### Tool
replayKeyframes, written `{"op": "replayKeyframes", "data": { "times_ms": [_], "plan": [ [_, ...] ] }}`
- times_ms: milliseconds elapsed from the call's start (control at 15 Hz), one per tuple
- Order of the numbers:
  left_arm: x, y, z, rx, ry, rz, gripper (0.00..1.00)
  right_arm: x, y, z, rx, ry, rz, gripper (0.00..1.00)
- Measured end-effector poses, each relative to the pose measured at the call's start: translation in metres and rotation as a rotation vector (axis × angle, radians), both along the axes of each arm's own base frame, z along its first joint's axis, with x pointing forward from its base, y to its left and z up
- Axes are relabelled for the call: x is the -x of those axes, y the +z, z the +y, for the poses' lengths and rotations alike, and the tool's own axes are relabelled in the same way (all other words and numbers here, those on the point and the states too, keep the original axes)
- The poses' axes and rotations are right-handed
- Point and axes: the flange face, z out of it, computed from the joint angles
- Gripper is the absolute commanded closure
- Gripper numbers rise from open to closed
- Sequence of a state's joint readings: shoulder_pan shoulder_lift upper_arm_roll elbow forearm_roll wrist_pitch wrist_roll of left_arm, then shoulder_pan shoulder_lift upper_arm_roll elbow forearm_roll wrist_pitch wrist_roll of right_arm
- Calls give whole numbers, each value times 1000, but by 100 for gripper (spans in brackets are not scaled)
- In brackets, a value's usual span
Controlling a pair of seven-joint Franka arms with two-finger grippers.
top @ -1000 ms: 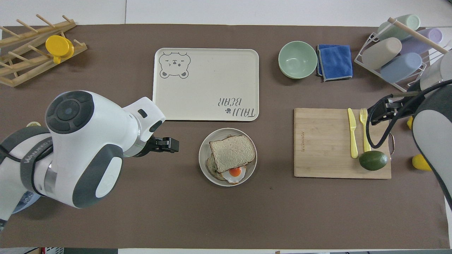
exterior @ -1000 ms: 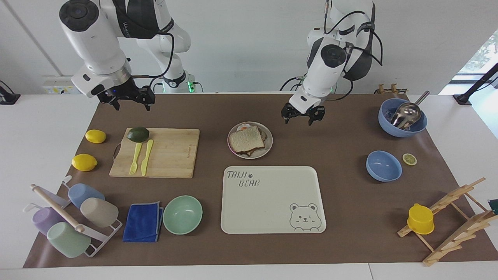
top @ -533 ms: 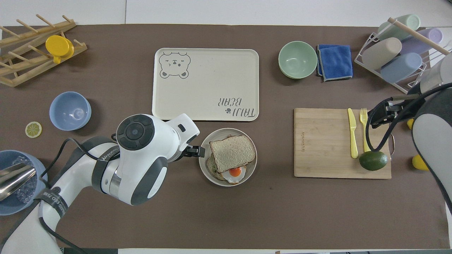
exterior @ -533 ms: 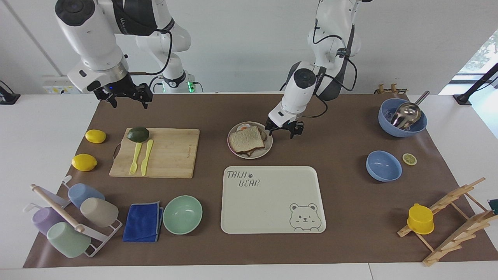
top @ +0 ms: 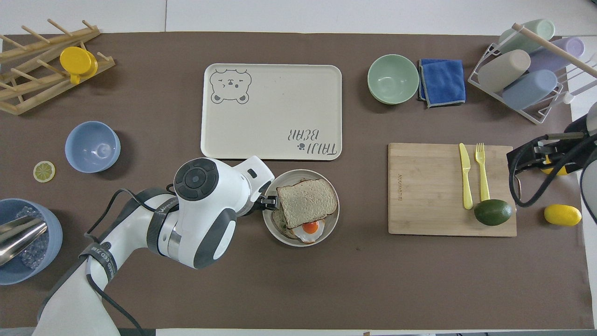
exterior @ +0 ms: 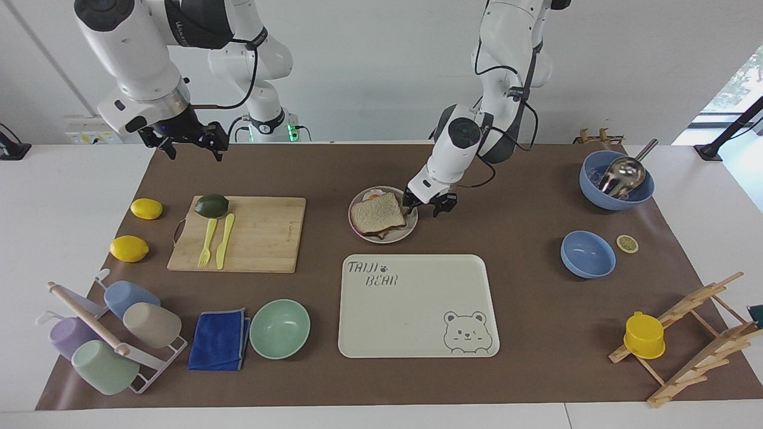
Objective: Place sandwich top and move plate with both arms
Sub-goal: 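Grasp the white plate rim with the left gripper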
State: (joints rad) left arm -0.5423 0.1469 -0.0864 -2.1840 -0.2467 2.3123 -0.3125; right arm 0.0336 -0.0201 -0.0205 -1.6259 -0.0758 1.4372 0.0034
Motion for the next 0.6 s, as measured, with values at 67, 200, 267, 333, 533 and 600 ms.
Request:
{"op": "replayKeyframes", "data": {
  "times_ms": [67, 200, 267, 333, 533, 600],
  "plan": [
    [0, 0, 0, 5, 5, 3, 32, 0, 0, -9, -7, 22, 3, 0],
    [0, -1, 0, 11, 13, 2, 39, -1, -3, -20, -20, 53, 4, 0],
    [1, -3, 1, 17, 21, 1, 41, -2, -5, -19, -30, 58, 1, 0],
    [2, -5, 1, 23, 28, -2, 42, -2, -6, -17, -38, 61, 0, 0],
    [6, -10, 0, 29, 36, 0, 49, -4, -5, -21, -45, 26, -22, 0],
    [6, -11, 0, 33, 41, 3, 52, -6, -3, -28, -43, -1, -43, 0]
  ]
}}
